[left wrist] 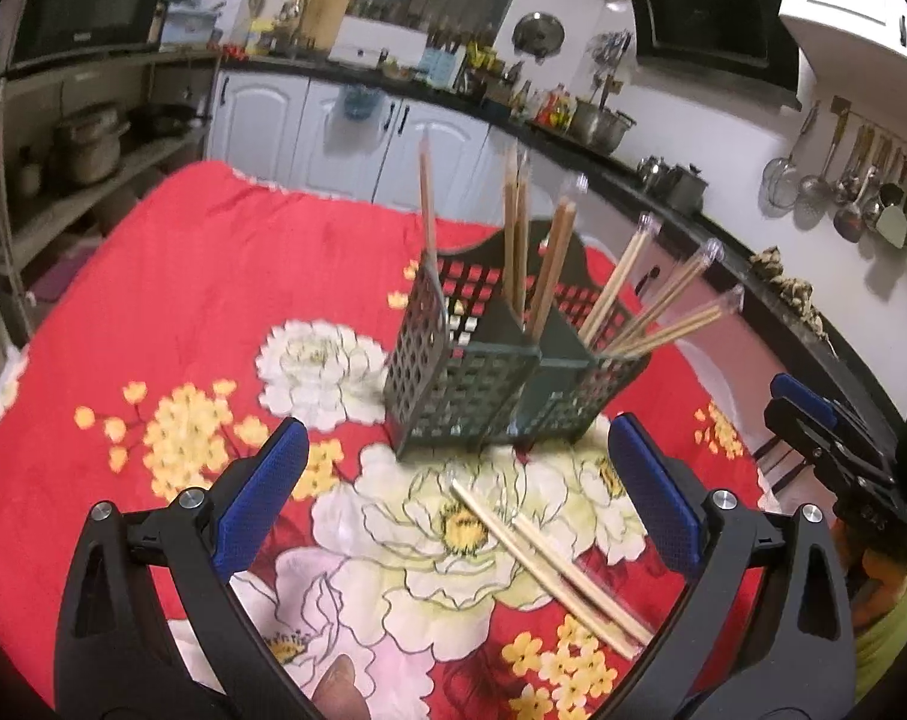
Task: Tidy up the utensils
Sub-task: 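Withdraw both open grippers from the caddy toward the chopstick pile, then close the left gripper on a wrapped chopstick while the right gripper grasps another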
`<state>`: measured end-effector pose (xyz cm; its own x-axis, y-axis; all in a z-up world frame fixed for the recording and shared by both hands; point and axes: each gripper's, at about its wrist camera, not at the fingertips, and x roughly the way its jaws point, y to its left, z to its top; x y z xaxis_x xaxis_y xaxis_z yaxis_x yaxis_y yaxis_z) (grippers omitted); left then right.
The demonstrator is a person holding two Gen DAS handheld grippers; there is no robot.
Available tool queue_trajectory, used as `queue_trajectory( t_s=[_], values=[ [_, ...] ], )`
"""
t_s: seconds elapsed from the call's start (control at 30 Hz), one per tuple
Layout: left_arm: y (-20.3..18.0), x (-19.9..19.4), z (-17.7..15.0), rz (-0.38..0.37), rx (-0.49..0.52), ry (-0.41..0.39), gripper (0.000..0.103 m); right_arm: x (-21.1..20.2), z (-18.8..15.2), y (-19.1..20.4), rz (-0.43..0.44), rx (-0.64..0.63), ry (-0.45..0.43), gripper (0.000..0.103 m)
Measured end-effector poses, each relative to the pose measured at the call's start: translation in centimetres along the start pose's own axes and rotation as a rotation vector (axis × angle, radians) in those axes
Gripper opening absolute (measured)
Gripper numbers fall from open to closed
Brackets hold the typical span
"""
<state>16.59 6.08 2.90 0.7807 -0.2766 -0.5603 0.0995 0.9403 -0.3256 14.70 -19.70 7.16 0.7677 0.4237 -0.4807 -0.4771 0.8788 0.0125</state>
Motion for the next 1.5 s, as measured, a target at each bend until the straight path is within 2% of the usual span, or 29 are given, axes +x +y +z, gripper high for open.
queue_trajectory(
  t_s=[0.27,0.63,0.87,1.2,1.4,1.5],
  values=[
    [0.6,2.2,-1.7,-0.004,-0.024,0.077,0.091,2.0,-2.1,1.2,0.052,-0.012,0.082,0.048],
    [0.3,6.4,-3.7,-0.058,-0.057,0.219,0.054,4.8,-4.4,3.0,0.121,-0.045,0.214,0.032],
    [1.2,9.0,-3.8,-0.072,-0.109,0.285,0.038,6.6,-5.4,3.6,0.154,-0.064,0.283,0.026],
    [2.0,11.6,-3.6,-0.069,-0.166,0.338,0.037,9.6,-6.7,4.0,0.191,-0.048,0.392,0.025],
    [2.3,12.2,-3.5,-0.06,-0.168,0.337,0.037,11.4,-7.1,4.1,0.195,-0.039,0.449,0.024],
    [2.4,12.6,-3.4,-0.045,-0.16,0.336,0.027,12.2,-6.9,3.8,0.202,-0.009,0.477,0.023]
  ],
)
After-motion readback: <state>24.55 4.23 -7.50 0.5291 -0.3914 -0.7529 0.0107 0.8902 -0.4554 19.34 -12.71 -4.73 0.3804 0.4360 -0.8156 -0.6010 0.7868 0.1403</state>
